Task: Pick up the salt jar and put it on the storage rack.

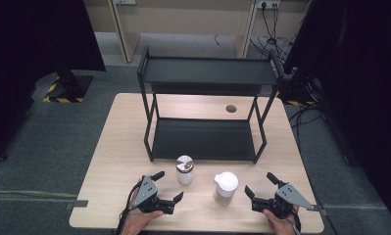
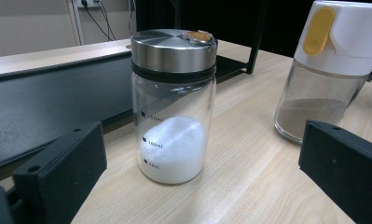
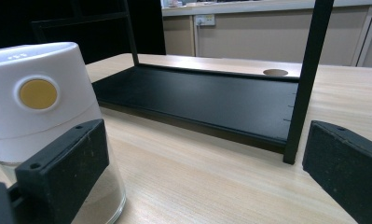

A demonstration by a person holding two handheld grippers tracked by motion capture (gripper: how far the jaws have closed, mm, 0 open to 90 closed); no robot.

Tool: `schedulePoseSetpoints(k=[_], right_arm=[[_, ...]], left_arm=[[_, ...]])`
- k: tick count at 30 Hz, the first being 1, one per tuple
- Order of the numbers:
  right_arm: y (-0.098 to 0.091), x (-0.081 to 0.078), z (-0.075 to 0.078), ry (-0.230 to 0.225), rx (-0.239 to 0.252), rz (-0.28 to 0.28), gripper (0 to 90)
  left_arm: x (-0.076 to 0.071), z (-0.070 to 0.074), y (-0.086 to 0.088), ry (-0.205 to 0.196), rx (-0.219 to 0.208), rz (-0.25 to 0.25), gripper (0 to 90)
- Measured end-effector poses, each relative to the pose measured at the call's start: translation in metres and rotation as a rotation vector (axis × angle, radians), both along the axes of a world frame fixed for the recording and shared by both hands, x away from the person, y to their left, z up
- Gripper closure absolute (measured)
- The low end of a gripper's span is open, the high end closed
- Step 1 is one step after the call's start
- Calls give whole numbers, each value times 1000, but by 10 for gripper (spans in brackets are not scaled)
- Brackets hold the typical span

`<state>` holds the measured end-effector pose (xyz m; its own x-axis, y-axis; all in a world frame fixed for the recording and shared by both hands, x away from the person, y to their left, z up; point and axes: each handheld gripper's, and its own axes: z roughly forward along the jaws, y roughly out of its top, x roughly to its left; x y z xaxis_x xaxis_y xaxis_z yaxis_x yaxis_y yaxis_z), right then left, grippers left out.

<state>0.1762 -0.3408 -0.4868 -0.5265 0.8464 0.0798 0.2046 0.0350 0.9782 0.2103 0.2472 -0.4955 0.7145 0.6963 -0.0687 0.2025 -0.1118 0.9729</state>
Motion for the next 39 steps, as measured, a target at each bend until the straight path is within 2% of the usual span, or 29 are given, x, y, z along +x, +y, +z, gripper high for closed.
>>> schedulePoseSetpoints(k=[39], right_arm=[[-1, 0, -1, -5, 13, 3, 6]], left_arm=[[1, -3, -2, -6, -14, 14, 1]])
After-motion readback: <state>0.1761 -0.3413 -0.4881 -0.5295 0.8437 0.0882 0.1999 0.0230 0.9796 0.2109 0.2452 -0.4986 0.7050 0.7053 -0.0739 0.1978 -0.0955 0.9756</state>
